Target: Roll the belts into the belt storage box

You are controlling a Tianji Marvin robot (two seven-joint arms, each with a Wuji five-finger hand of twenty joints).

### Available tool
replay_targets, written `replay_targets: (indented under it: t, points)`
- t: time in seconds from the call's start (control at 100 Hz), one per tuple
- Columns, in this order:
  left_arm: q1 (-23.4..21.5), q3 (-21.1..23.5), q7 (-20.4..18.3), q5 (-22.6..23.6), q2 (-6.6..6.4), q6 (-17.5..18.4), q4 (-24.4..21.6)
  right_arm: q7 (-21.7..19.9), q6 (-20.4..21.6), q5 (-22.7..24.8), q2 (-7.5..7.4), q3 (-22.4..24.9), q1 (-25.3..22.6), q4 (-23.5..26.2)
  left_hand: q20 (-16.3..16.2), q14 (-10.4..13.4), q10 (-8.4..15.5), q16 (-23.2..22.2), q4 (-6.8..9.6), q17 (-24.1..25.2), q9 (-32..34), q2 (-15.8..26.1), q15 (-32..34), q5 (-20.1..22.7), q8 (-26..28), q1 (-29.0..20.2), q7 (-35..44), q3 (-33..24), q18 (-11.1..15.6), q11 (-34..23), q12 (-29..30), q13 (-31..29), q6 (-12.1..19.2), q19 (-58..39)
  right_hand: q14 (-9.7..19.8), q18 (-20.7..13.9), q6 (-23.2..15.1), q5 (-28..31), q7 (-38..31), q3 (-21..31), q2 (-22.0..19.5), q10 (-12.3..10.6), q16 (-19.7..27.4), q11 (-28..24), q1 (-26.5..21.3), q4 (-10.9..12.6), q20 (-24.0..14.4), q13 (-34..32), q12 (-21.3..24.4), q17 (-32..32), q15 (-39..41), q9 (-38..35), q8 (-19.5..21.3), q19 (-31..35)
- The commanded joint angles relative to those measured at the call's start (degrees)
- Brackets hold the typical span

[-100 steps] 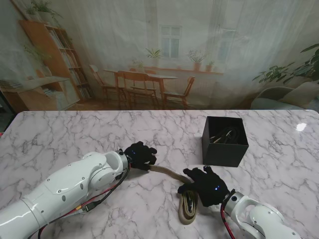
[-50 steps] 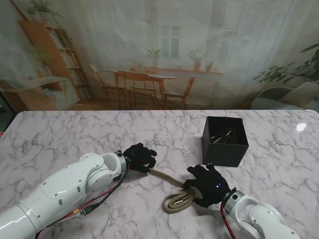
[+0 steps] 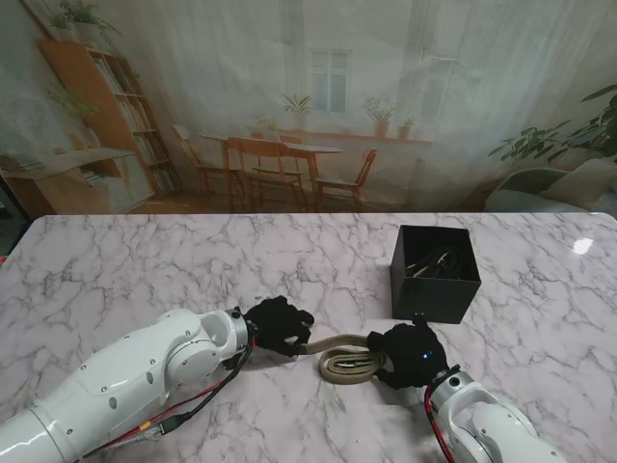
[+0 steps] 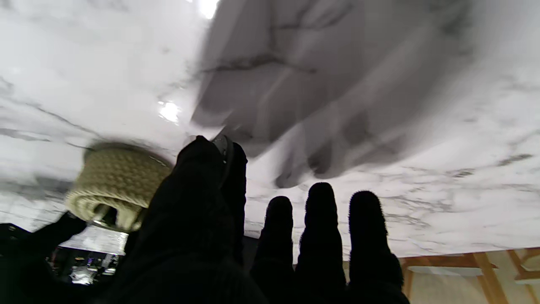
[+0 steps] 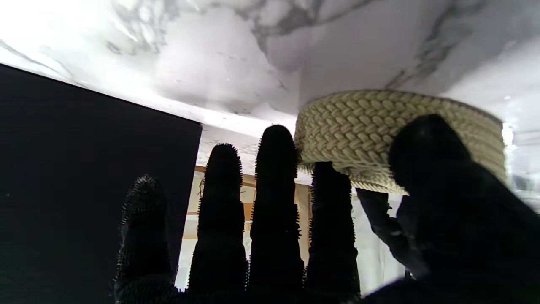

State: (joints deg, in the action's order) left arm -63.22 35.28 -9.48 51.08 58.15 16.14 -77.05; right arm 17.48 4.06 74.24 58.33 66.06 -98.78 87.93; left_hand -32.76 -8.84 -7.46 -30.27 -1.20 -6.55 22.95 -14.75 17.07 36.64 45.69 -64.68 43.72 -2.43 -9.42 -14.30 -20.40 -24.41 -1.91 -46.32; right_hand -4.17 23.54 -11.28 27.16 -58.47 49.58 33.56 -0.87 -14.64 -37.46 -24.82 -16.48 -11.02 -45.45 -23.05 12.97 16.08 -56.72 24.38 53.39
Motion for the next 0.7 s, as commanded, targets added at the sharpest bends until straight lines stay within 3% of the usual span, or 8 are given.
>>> replay_targets:
  t: [0.0,0.16,0.21,0.26,0.35,0.45,0.6,0.69]
  points:
    - [0.70,-1.28,-1.33,0.48,0.74,0.76,-0.67,0.59,-1.18,0.31,0.22,-0.27,-0.12,-0.60,-0.46,-0.82,-0.22,0.65,0.77,0.85,1.06,-1.15,-1.57,1.49,0.08,-0.78,0.06,-1.81,-1.32,1.09,-0.47,-0.05,0.43,-0.06,1.31,1.81,-3.66,0.53,-5.02,3.58,-3.85,-1.18,-1.82,-2.63,-6.72,1.98,-0.88,-2.32,-1.65,0.38,2.47,-3.27,-0.26,0.79]
    - [1.62,-3.45,-1.90,-0.80,0.78,1.37,-0.67,0.77,-2.18,0.22,0.30,-0.29,-0.34,-0.66,-0.28,-1.00,-0.27,1.08,0.64,1.12,1.23,0.14,-2.15,2.42,-2.35,1.35,-1.93,-1.08,-1.45,1.68,-0.09,0.22,1.36,0.64,1.57,1.25,1.59,1.24,3.02,3.36,-6.41,-0.93,-3.34,-0.82,-3.52,3.59,-1.27,-4.09,-1.56,0.04,2.60,-3.83,-3.63,1.20]
    - [1.80,-3.83,-2.41,-1.24,0.70,1.64,-0.73,0.40,-2.16,0.65,0.21,-0.12,-0.55,-0.41,-0.21,-1.34,-0.37,1.36,0.53,1.56,1.27,0.98,-2.52,2.88,-5.14,3.89,-4.01,0.29,-1.83,2.21,0.27,0.57,1.74,1.26,1.11,1.12,2.94,1.51,7.51,3.37,-7.89,-0.26,-3.70,1.45,-0.82,5.93,-1.40,-3.39,-1.12,-0.53,2.01,-2.02,-3.12,1.15]
    - [1.87,-4.03,-3.41,-1.88,0.55,1.90,-0.96,-0.05,-1.96,1.07,0.11,0.07,-0.74,-0.14,-0.17,-1.49,-0.44,1.74,0.54,2.02,1.02,1.99,-3.03,2.82,-8.70,6.84,-8.03,1.68,-2.08,3.08,0.83,1.09,1.78,2.13,0.61,0.89,4.26,1.44,12.95,3.51,-9.30,0.53,-3.89,3.40,1.50,10.08,-1.52,-2.45,-0.81,-1.02,1.56,0.37,-0.27,1.06]
    - [1.59,-3.75,-4.67,-2.05,0.20,2.54,-1.65,-0.83,-1.77,2.19,-0.11,0.39,-1.04,0.38,-0.31,-1.84,-0.64,2.05,0.31,2.38,1.42,5.24,-3.47,4.55,-9.71,14.03,-11.77,3.25,-2.46,3.83,1.18,1.36,0.89,2.94,0.12,0.57,5.48,1.10,16.93,1.87,-9.54,1.30,-3.87,5.14,2.89,10.42,-1.65,-1.24,-0.22,-1.40,1.22,2.63,0.01,1.22]
    - [0.82,-2.82,-5.36,-1.46,-0.11,3.01,-2.53,-1.23,-1.35,3.05,-0.26,0.84,-1.45,1.05,-0.43,-1.95,-0.58,2.08,0.22,2.51,2.47,6.10,-3.52,5.09,-9.76,16.84,-12.89,3.72,-2.83,3.99,1.14,0.94,1.41,3.19,-0.49,-0.09,6.51,1.31,19.13,0.56,-5.77,2.21,-3.83,6.59,5.22,10.34,-2.01,0.21,0.33,-1.19,0.97,4.83,-0.31,1.87]
    - [1.08,-2.99,-5.02,-0.03,-0.22,2.90,-2.29,-0.99,-0.16,4.13,-0.39,1.97,-2.66,2.45,-0.95,-1.85,-0.11,1.85,0.42,1.97,4.50,3.01,-3.34,6.29,-6.93,12.48,-10.64,2.20,-3.00,3.95,0.66,-0.18,2.98,3.17,-1.77,-1.94,8.40,-0.29,22.21,-0.69,-3.46,4.10,-3.78,7.75,8.81,10.02,-3.39,3.35,0.79,-0.10,1.01,9.94,-0.85,4.26]
    - [1.84,-4.02,-4.68,0.30,-0.19,2.63,-1.66,-0.76,0.04,4.62,-0.41,2.55,-3.44,3.15,-1.20,-1.78,0.20,1.69,0.38,1.71,5.30,1.97,-3.16,6.88,-6.76,9.56,-9.06,1.69,-3.01,3.62,0.39,-0.65,4.04,3.16,-2.42,-2.41,11.24,-2.85,25.55,-4.08,-3.80,5.40,-3.91,7.35,9.68,9.76,-4.33,5.76,0.86,-0.64,1.76,13.84,-1.92,4.61]
